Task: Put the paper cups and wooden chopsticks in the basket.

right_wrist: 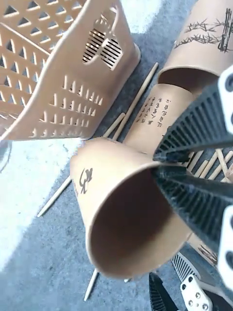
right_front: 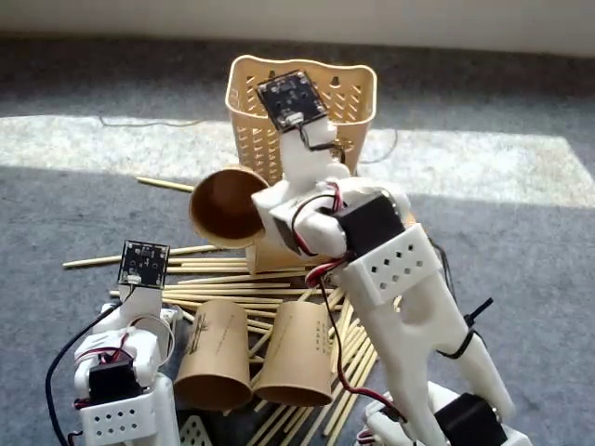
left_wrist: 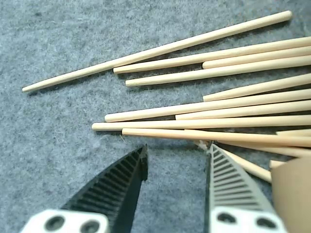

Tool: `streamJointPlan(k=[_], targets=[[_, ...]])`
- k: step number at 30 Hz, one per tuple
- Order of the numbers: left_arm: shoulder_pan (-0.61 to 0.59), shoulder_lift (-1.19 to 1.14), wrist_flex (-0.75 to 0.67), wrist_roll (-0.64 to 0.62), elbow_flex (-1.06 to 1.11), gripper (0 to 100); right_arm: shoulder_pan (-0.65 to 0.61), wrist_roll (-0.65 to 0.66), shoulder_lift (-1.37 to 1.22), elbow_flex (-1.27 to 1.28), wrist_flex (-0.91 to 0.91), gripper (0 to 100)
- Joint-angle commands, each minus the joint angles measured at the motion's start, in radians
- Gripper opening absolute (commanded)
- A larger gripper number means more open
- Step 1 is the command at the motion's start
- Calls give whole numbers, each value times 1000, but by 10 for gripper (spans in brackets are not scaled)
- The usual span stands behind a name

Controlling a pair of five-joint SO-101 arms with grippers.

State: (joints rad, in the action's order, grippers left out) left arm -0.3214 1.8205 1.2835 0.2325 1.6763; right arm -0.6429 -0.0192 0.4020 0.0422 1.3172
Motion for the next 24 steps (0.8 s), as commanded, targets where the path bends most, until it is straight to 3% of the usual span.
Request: streamJointPlan(k=[1,7,24], targets=[[-12,8,-15,8,19,189,25,-2,73,-108,18,5],[-12,8,-15,8,19,189,28,12,102,-263,62,5],[-12,8,-15,8,19,189,206,44,90,-588,30,5]])
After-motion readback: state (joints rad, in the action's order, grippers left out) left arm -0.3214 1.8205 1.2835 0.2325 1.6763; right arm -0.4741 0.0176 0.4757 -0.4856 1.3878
